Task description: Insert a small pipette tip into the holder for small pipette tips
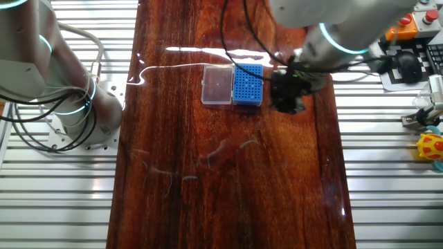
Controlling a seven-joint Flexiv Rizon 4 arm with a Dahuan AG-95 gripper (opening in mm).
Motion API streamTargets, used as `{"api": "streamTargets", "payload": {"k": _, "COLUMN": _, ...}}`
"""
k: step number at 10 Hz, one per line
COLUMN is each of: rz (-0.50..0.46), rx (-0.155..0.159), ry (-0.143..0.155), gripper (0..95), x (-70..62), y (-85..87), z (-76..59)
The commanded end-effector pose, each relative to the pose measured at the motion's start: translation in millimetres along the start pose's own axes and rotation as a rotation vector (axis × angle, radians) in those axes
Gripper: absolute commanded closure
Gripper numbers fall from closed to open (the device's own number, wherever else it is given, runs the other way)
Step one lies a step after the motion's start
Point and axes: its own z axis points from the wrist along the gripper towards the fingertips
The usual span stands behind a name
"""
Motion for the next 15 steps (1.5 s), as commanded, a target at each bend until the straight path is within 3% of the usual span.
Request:
{"api": "streamTargets", "payload": {"k": 1, "rz": -0.037, "rx": 0.035, "ry": 0.022, "gripper": 95.0, "x": 17.6, "y": 19.6, "z": 10.2}}
{"api": "streamTargets", "payload": {"k": 5, "rz": -0.036, "rx": 0.062, "ry": 0.05, "gripper": 95.0, "x": 17.7, "y": 18.3, "z": 6.2}}
{"api": "streamTargets", "payload": {"k": 7, "rz": -0.084, "rx": 0.071, "ry": 0.113, "gripper": 95.0, "x": 17.7, "y": 18.3, "z": 6.2}}
{"api": "streamTargets", "payload": {"k": 10, "rz": -0.139, "rx": 0.058, "ry": 0.156, "gripper": 95.0, "x": 20.8, "y": 20.7, "z": 2.4}}
{"api": "streamTargets", "payload": {"k": 15, "rz": -0.174, "rx": 0.052, "ry": 0.171, "gripper": 95.0, "x": 15.4, "y": 23.8, "z": 3.9}}
